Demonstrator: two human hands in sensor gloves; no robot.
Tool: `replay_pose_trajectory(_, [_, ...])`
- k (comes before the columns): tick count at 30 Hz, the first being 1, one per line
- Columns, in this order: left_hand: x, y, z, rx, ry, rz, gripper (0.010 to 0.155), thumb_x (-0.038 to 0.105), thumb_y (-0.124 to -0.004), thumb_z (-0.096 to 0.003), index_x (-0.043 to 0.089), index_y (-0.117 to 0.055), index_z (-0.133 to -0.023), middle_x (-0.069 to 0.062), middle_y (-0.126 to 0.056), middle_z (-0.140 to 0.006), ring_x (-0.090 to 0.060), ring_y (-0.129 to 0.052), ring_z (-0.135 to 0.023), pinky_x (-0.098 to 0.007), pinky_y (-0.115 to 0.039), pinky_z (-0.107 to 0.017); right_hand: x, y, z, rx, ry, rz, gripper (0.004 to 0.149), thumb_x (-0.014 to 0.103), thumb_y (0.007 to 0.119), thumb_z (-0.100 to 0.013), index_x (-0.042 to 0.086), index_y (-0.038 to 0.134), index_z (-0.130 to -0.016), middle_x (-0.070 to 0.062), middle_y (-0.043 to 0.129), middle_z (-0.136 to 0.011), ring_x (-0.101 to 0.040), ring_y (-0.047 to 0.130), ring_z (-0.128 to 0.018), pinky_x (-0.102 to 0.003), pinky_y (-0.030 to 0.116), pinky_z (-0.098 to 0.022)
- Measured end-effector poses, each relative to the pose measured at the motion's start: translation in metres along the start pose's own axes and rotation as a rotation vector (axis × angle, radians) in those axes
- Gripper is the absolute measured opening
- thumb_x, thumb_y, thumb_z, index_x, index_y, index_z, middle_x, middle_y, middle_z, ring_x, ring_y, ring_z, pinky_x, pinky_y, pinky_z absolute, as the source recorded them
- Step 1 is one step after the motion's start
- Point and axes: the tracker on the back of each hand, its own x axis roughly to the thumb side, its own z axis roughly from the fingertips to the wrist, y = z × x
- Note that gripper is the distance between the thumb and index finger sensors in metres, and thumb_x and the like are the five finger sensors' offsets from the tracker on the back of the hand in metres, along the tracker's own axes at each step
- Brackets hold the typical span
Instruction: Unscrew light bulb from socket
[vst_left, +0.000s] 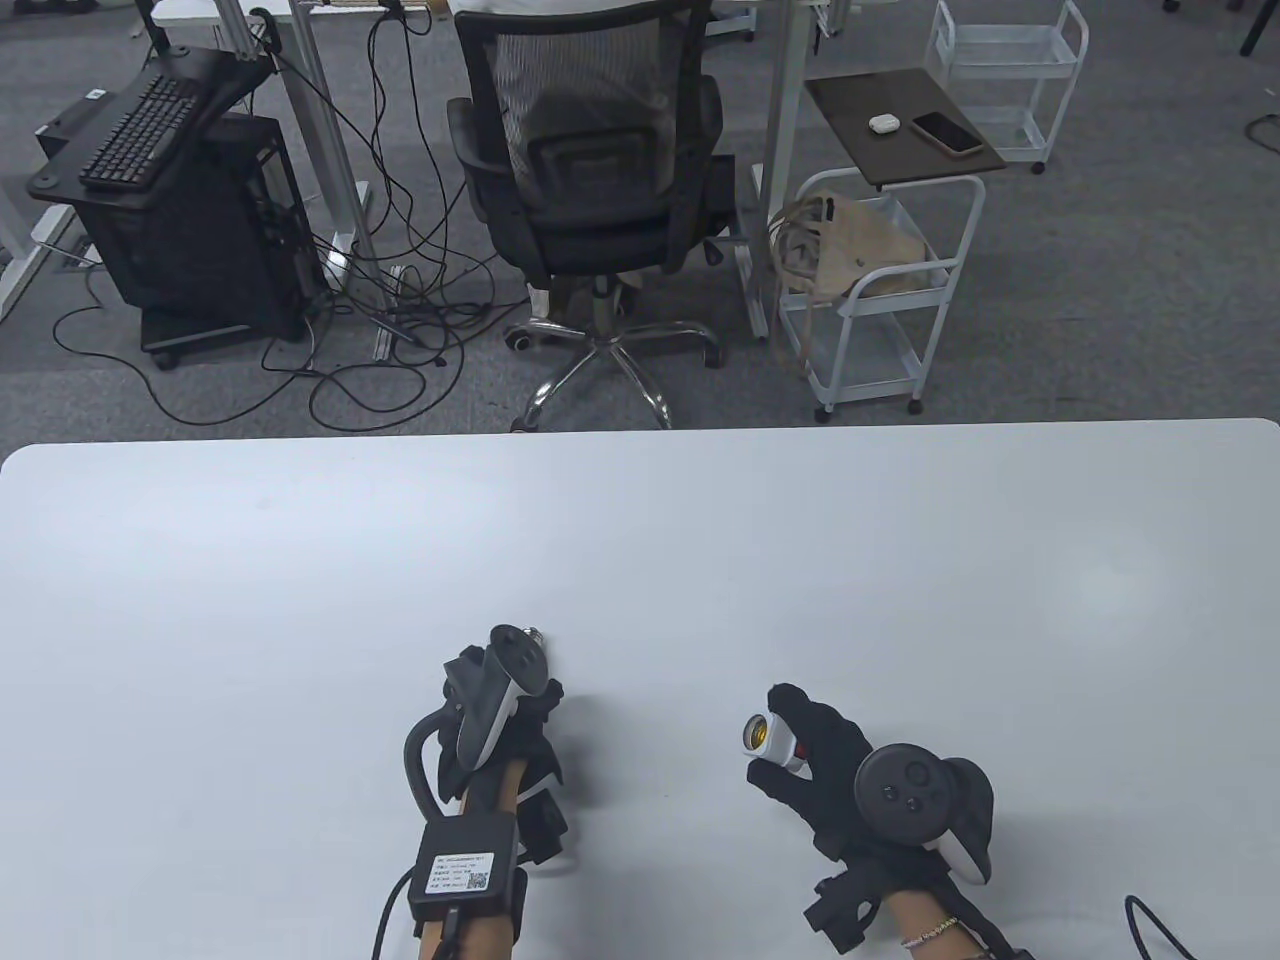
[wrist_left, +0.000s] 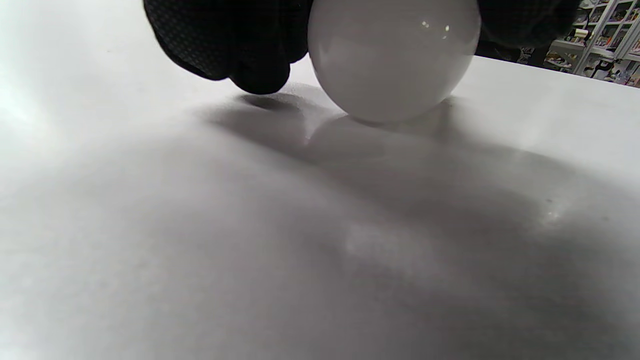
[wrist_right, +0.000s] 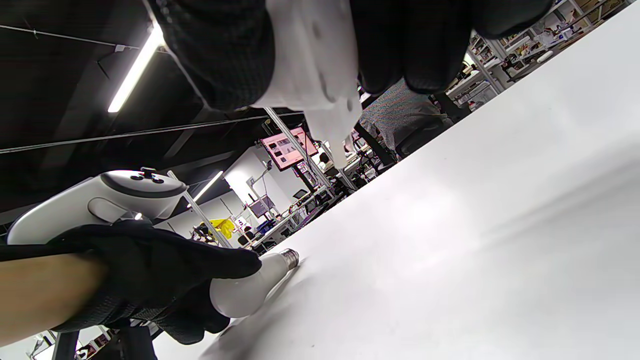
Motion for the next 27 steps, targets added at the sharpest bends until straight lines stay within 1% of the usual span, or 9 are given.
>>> replay_pose_trajectory(12, [-0.001, 0.001, 0.001, -0.013, -0.011, 0.010, 0.095, 0.061, -0.074, -0.0547, 0.002, -0.033, -0.117, -0.038, -0.057, -0.116, -0.051, -0.076, -0.098, -0.057, -0.070, -0.072, 0.000, 0.000, 0.000, -0.001, 0.000, 0.001, 0.071, 0.043, 0.083, -0.053, 0.014, 0.052, -0.110, -0.021, 0.073, -0.100, -0.044, 0.077, -0.088, -0.061, 0.058, -0.069])
replay_pose_trajectory(14, [0.000, 0.003, 0.003, -0.003, -0.021, 0.018, 0.097, 0.061, -0.073, -0.0546, 0.000, -0.031, -0.117, -0.039, -0.053, -0.117, -0.052, -0.072, -0.100, -0.058, -0.068, -0.073, 0.000, 0.000, 0.000, -0.001, 0.000, 0.002, 0.071, 0.043, 0.083, -0.053, 0.014, 0.052, -0.110, -0.022, 0.072, -0.101, -0.045, 0.075, -0.089, -0.061, 0.056, -0.070])
replay_pose_trajectory(16, [-0.001, 0.007, 0.007, 0.019, -0.034, 0.021, 0.101, 0.062, -0.073, -0.0546, -0.002, -0.028, -0.117, -0.040, -0.046, -0.119, -0.055, -0.064, -0.103, -0.062, -0.062, -0.075, 0.000, 0.000, 0.000, 0.001, -0.001, 0.001, 0.071, 0.043, 0.083, -0.053, 0.014, 0.052, -0.111, -0.024, 0.067, -0.104, -0.047, 0.072, -0.090, -0.062, 0.054, -0.070])
replay_pose_trajectory(18, [-0.001, 0.012, 0.014, 0.049, -0.071, 0.021, 0.102, 0.063, -0.072, -0.0548, -0.002, -0.025, -0.118, -0.041, -0.036, -0.121, -0.059, -0.054, -0.106, -0.065, -0.055, -0.077, 0.001, 0.000, 0.000, 0.006, -0.003, 0.001, 0.071, 0.044, 0.082, -0.054, 0.014, 0.052, -0.111, -0.026, 0.060, -0.106, -0.049, 0.067, -0.093, -0.064, 0.051, -0.070])
replay_pose_trajectory(19, [-0.001, 0.015, 0.021, 0.082, -0.105, 0.019, 0.102, 0.064, -0.071, -0.0551, -0.002, -0.024, -0.118, -0.041, -0.034, -0.121, -0.059, -0.052, -0.107, -0.065, -0.053, -0.078, 0.001, 0.000, 0.000, 0.011, -0.006, 0.005, 0.071, 0.044, 0.082, -0.054, 0.014, 0.052, -0.111, -0.027, 0.057, -0.107, -0.050, 0.064, -0.093, -0.064, 0.049, -0.070])
replay_pose_trajectory(22, [0.000, 0.017, 0.041, 0.147, -0.243, -0.037, 0.101, 0.064, -0.069, -0.0559, 0.001, -0.022, -0.119, -0.038, -0.032, -0.123, -0.059, -0.046, -0.108, -0.066, -0.049, -0.079, 0.001, 0.000, 0.000, 0.006, -0.010, 0.005, 0.071, 0.044, 0.082, -0.054, 0.013, 0.053, -0.111, -0.025, 0.059, -0.102, -0.049, 0.066, -0.091, -0.065, 0.050, -0.070])
replay_pose_trajectory(24, [0.001, 0.014, 0.060, 0.169, -0.346, -0.052, 0.098, 0.064, -0.069, -0.0561, 0.003, -0.024, -0.119, -0.036, -0.033, -0.124, -0.058, -0.045, -0.109, -0.066, -0.048, -0.080, 0.001, 0.000, -0.001, -0.010, -0.011, 0.001, 0.072, 0.043, 0.083, -0.053, 0.010, 0.054, -0.110, -0.023, 0.063, -0.100, -0.047, 0.068, -0.090, -0.065, 0.052, -0.069])
replay_pose_trajectory(25, [0.002, 0.012, 0.067, 0.169, -0.373, -0.049, 0.098, 0.064, -0.068, -0.0562, 0.004, -0.024, -0.120, -0.035, -0.033, -0.124, -0.058, -0.044, -0.110, -0.066, -0.048, -0.080, 0.001, 0.000, -0.001, -0.013, -0.009, -0.003, 0.072, 0.043, 0.083, -0.054, 0.008, 0.054, -0.109, -0.023, 0.064, -0.099, -0.047, 0.069, -0.089, -0.065, 0.052, -0.069])
replay_pose_trajectory(27, [0.001, 0.003, 0.082, 0.158, -0.440, -0.031, 0.097, 0.064, -0.068, -0.0563, 0.008, -0.022, -0.120, -0.033, -0.031, -0.125, -0.058, -0.035, -0.111, -0.066, -0.043, -0.081, -0.001, 0.001, -0.001, -0.010, -0.001, -0.012, 0.072, 0.042, 0.083, -0.053, 0.007, 0.054, -0.109, -0.023, 0.065, -0.099, -0.047, 0.069, -0.089, -0.065, 0.052, -0.069])
